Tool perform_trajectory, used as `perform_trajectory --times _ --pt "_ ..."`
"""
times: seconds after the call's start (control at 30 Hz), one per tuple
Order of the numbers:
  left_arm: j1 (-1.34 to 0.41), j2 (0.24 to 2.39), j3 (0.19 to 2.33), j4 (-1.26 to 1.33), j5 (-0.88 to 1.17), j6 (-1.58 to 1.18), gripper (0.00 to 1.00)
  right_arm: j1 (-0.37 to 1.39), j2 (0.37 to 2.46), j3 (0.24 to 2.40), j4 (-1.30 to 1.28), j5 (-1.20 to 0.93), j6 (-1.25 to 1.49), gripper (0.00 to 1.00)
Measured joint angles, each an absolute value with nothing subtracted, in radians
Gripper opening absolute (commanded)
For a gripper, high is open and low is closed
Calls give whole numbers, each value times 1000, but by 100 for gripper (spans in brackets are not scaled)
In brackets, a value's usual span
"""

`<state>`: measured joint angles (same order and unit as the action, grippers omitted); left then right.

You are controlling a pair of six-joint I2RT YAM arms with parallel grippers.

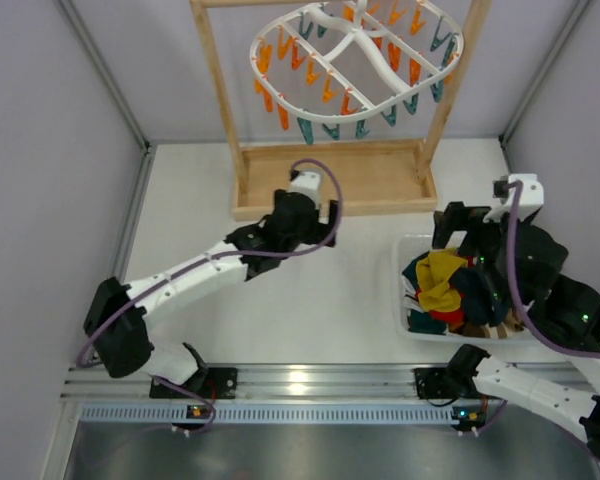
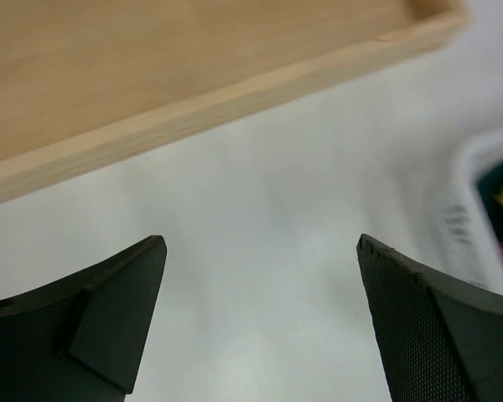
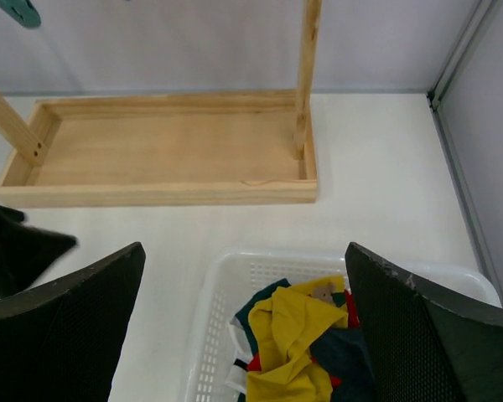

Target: Remove the socks clipped to the hanger

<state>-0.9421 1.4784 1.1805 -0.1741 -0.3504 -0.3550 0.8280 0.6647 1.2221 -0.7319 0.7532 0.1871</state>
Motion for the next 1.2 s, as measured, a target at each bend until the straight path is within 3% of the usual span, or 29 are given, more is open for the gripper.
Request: perform_trajectory --times 0.13,0.27,0.37,0.6,0.73,1.2 --pt "-749 1314 1086 -313 -439 -420 99 768 752 1150 -691 673 210 99" --pt "-673 1105 1074 -460 -491 -450 99 481 821 1019 -636 400 226 99" --pt "-587 965 1080 -578 -500 -441 99 372 815 955 -638 339 227 100" --pt "-455 781 1108 -706 -558 -336 99 363 737 942 -653 321 184 99" --pt "-449 688 986 -678 -509 -297 99 363 614 928 -656 310 153 99" --pt "-392 635 921 -668 -413 -283 99 370 439 936 -719 309 111 100"
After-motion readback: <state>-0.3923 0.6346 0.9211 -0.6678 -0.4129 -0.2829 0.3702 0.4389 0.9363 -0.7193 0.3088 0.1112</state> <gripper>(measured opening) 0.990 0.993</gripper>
